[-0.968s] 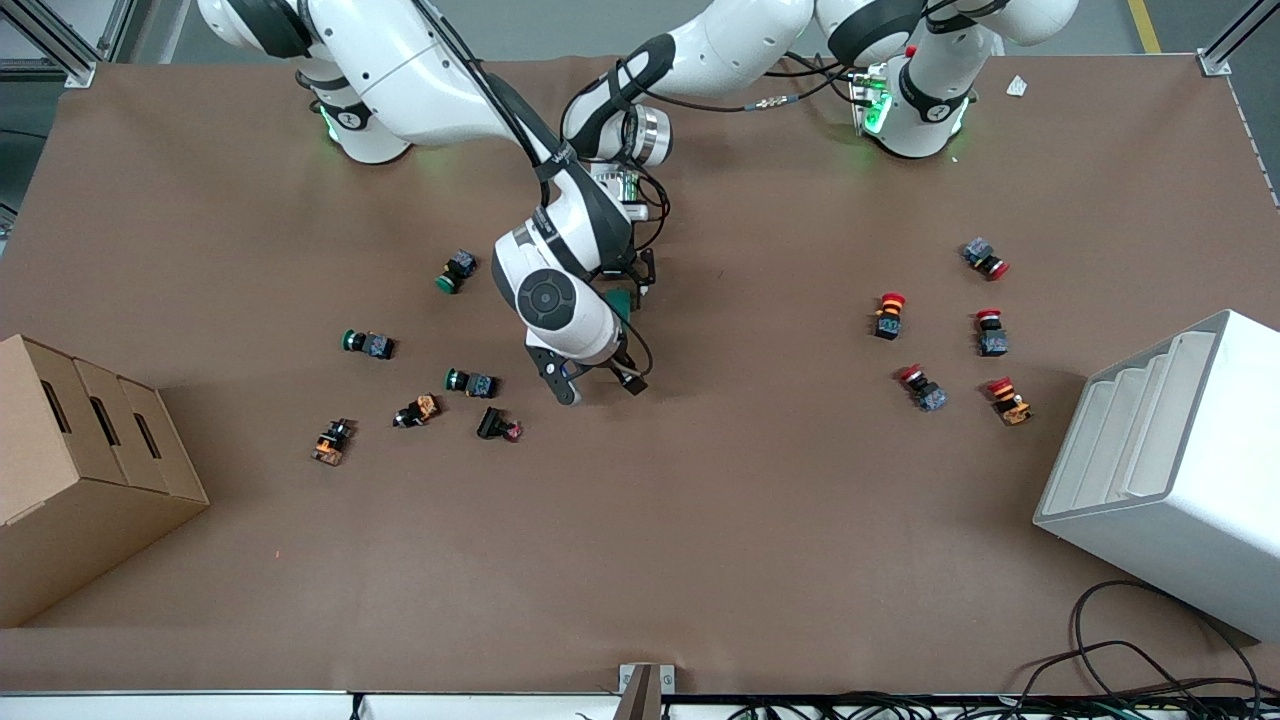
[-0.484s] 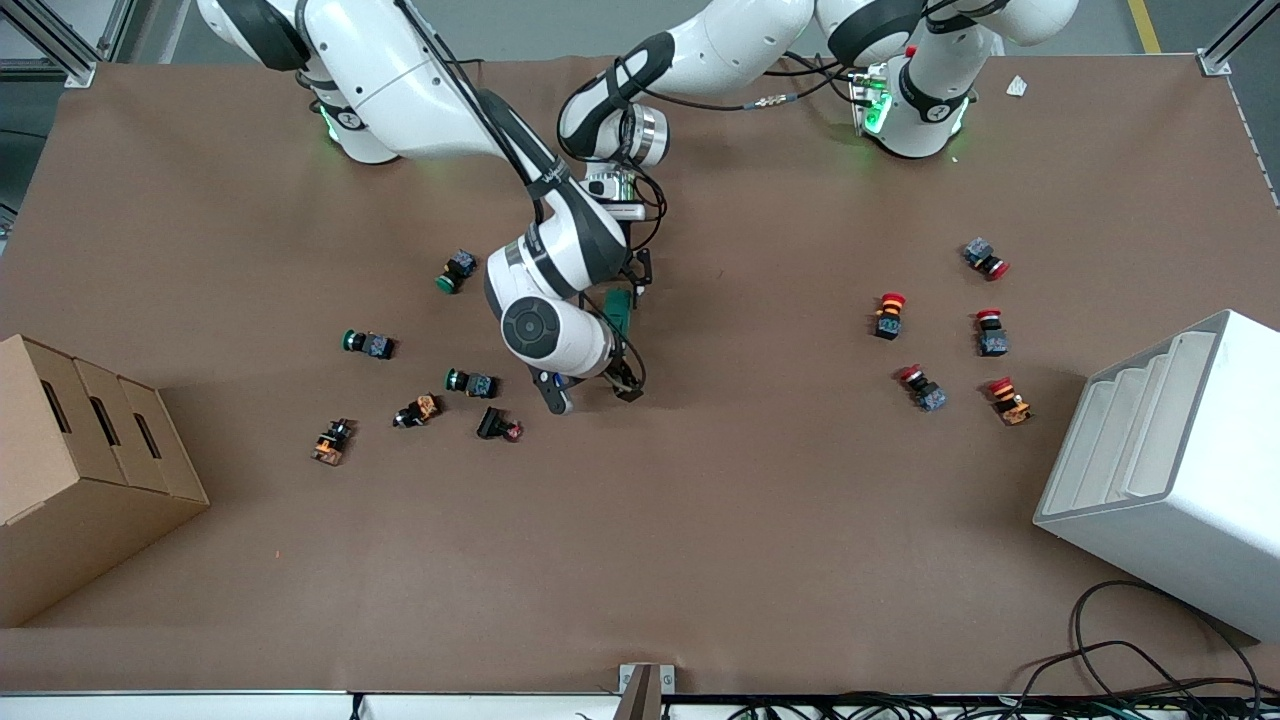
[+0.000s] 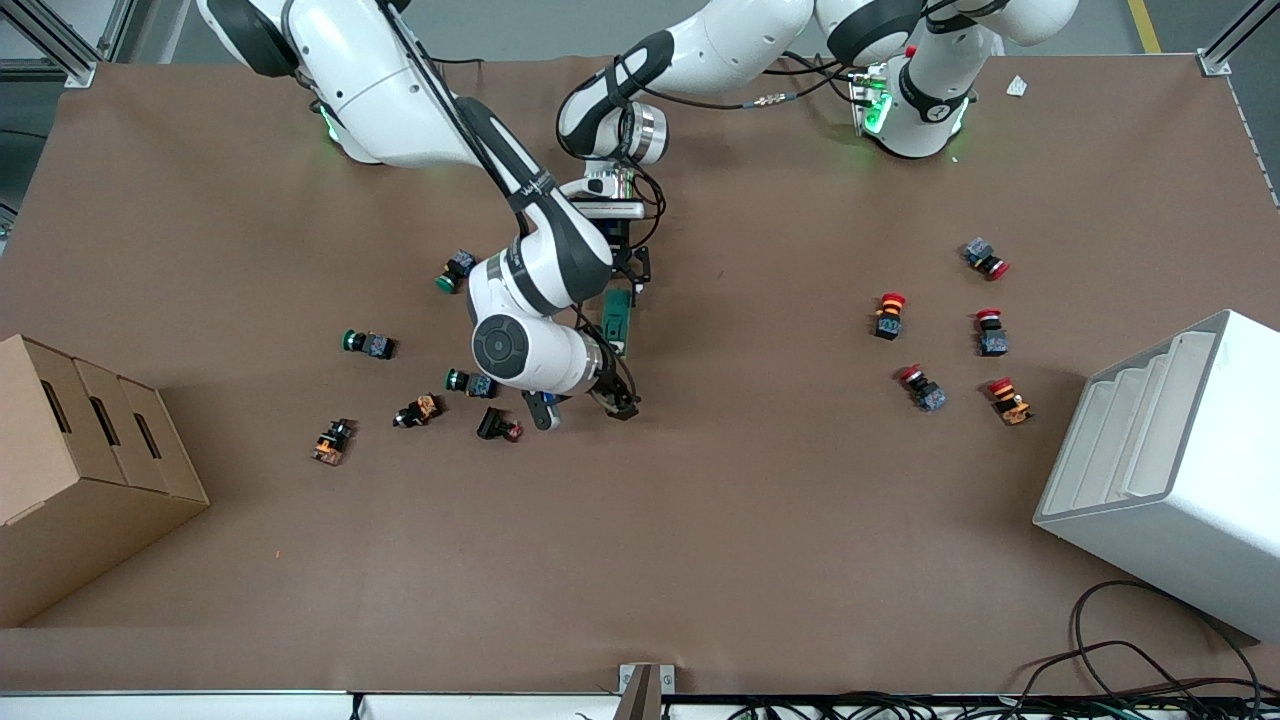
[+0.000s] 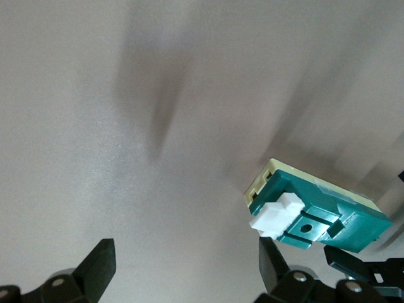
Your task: Close load switch with both arms
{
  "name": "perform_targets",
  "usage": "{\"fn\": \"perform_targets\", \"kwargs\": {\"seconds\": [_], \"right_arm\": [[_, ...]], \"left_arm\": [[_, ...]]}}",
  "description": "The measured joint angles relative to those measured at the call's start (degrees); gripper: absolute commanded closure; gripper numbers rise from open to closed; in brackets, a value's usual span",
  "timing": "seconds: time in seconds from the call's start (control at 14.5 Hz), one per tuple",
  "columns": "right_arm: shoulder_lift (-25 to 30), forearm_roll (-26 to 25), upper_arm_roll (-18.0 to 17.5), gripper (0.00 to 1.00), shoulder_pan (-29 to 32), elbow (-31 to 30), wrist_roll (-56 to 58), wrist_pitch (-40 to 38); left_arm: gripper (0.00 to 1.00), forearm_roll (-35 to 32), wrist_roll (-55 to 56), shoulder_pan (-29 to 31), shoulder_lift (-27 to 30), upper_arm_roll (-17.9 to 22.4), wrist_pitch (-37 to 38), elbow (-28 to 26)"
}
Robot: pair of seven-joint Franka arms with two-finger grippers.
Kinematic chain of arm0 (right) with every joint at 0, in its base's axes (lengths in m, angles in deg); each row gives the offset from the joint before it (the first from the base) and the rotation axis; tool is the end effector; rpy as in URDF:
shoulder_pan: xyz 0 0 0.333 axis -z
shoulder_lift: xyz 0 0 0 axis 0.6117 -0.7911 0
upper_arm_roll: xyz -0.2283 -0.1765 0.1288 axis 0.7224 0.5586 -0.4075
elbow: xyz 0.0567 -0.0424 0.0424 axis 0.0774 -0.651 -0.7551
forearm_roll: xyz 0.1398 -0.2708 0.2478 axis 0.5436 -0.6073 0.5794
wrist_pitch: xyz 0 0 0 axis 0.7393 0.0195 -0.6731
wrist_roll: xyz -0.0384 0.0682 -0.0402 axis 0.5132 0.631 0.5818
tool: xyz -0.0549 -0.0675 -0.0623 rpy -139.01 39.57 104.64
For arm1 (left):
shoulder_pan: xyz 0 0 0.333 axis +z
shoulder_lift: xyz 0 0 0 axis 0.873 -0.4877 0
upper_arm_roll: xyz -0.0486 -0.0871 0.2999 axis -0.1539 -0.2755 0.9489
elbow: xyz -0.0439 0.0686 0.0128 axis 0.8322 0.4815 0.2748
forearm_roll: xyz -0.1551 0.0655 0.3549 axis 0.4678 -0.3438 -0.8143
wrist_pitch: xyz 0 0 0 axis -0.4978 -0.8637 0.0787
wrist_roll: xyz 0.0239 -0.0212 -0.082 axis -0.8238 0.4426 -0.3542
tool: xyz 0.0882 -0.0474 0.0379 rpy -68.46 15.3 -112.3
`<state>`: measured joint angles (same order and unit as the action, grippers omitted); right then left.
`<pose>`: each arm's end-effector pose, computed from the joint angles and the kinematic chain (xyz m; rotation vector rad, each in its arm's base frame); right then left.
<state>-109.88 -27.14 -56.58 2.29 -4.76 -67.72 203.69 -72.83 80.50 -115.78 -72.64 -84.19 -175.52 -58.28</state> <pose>0.5728 0.4369 0.2257 -2.4189 1.6099 0.5436 0.2233 -0.5900 0.0723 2.4959 0.0333 1.8235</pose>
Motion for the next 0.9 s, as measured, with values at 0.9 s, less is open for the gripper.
{"fn": "perform_targets", "kwargs": {"seconds": [0.9], "right_arm": [[10.4, -21.6, 2.3, 0.00, 5.8, 2.1, 34.4, -17.9]], "left_arm": [[0.02, 2.4, -0.8, 0.3, 1.1, -0.8, -0.1, 0.5]]}}
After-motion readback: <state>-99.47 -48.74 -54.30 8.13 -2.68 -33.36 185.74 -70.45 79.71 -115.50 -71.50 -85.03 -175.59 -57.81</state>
